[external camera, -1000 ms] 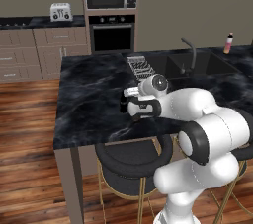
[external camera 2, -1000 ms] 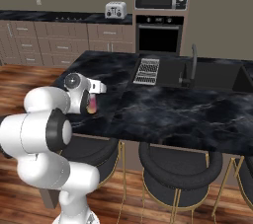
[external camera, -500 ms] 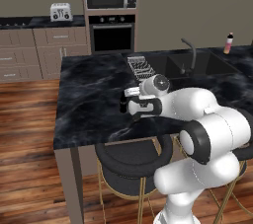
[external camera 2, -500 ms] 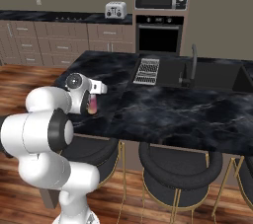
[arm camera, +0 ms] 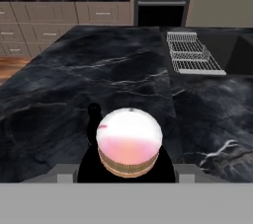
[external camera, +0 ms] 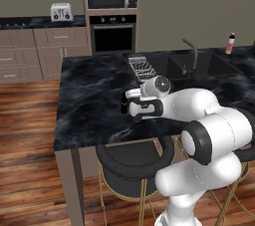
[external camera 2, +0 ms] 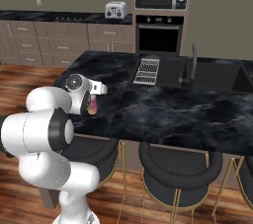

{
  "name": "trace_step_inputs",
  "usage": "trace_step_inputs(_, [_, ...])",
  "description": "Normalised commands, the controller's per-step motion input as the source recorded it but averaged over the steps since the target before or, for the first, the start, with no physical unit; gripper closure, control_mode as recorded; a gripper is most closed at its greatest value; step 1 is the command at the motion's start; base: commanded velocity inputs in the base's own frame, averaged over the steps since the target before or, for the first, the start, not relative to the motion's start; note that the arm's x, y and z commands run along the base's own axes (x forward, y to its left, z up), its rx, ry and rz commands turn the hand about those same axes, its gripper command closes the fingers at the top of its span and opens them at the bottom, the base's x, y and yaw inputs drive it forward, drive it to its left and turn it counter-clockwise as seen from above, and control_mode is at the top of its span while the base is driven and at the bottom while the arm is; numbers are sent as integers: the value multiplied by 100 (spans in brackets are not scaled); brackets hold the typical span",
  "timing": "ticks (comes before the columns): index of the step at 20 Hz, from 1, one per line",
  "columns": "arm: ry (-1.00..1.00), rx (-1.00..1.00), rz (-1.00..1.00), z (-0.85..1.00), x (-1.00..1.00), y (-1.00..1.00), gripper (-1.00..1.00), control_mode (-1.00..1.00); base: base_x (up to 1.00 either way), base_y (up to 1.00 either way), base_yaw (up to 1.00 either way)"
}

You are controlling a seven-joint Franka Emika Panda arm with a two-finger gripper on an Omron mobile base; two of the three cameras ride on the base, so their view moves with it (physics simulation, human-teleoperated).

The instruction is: Place the large bottle from the dining counter next to the other large bottle outside the sink, and place the small bottle from the dining counter next to the other small bottle inside the sink.

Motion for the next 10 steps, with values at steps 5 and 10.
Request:
trace_step_inputs(5, [0,0,0,0,0,0,100,100,-26,0,0])
trace_step_inputs(10, [0,0,0,0,0,0,100,100,-46,0,0])
